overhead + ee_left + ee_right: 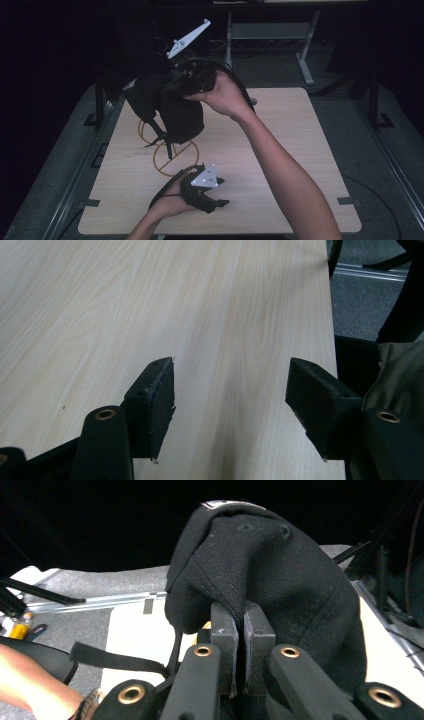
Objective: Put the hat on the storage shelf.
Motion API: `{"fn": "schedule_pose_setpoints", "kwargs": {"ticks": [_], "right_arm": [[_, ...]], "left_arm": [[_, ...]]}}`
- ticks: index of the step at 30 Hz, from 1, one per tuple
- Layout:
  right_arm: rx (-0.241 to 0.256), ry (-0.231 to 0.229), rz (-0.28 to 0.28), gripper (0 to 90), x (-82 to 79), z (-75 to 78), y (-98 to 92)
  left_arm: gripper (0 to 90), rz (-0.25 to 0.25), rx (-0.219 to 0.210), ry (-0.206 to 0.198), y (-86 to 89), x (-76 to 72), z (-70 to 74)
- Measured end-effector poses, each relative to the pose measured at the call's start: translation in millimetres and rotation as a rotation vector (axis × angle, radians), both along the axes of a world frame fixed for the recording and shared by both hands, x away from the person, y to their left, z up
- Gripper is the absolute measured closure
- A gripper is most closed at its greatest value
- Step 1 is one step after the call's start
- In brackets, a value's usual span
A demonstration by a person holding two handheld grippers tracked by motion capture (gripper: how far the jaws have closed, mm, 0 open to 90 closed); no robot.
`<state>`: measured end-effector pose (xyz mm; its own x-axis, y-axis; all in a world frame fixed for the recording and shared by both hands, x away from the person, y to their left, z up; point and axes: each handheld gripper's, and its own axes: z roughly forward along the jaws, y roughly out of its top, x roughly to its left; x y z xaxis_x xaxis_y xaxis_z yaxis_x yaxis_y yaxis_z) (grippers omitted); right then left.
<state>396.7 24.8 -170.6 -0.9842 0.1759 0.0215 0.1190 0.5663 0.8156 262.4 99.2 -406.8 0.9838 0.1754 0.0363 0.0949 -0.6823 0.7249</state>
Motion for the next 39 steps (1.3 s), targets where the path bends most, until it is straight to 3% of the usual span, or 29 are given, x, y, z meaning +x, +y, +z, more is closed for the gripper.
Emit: {"fn": "schedule_pose_setpoints", "kwargs": {"ticks": [11, 14, 16, 19, 24, 26, 32, 36, 38, 39], "right_arm": [[-0.052, 0.062, 0.041, 85.4, 11.2, -13.4, 43.3], [-0.080, 0.060, 0.044, 84.7, 13.2, -20.2, 54.9], [-0.085, 0.060, 0.042, 84.5, 15.1, -25.3, 62.5], [-0.091, 0.063, 0.033, 84.2, 17.8, -30.3, 69.2], [-0.080, 0.061, 0.015, 79.2, 20.8, -35.4, 75.0], [-0.077, 0.051, 0.005, 76.1, 21.4, -36.5, 76.4], [-0.083, -0.016, -0.051, 63.4, 20.6, -37.2, 77.6], [-0.055, 0.010, -0.063, 55.4, 20.2, -36.7, 73.3], [-0.051, 0.013, -0.063, 51.7, 19.5, -36.3, 69.4], [-0.036, 0.018, -0.061, 49.9, 19.1, -36.4, 65.5]], "left_arm": [[36.0, 0.002, -0.021, 0.013, -1.5, -1.5, -1.0], [36.0, 0.004, -0.030, 0.011, -2.2, -1.8, -1.0], [36.0, -0.027, 0.014, -0.010, -0.2, 0.3, 1.4], [36.0, -0.033, 0.012, -0.009, -0.7, 0.5, 1.0], [36.0, -0.033, 0.010, 0.002, -3.1, -1.1, -0.4], [36.0, -0.023, -0.010, 0.011, -4.4, -2.4, -1.5], [36.0, -0.018, -0.015, 0.013, -4.1, -2.2, -1.4], [36.0, -0.004, -0.037, 0.028, -5.2, -2.9, -3.8], [36.0, -0.034, 0.004, 0.000, -3.3, -0.2, -2.5], [36.0, -0.035, 0.004, 0.000, -3.5, -0.1, -2.4]]}}
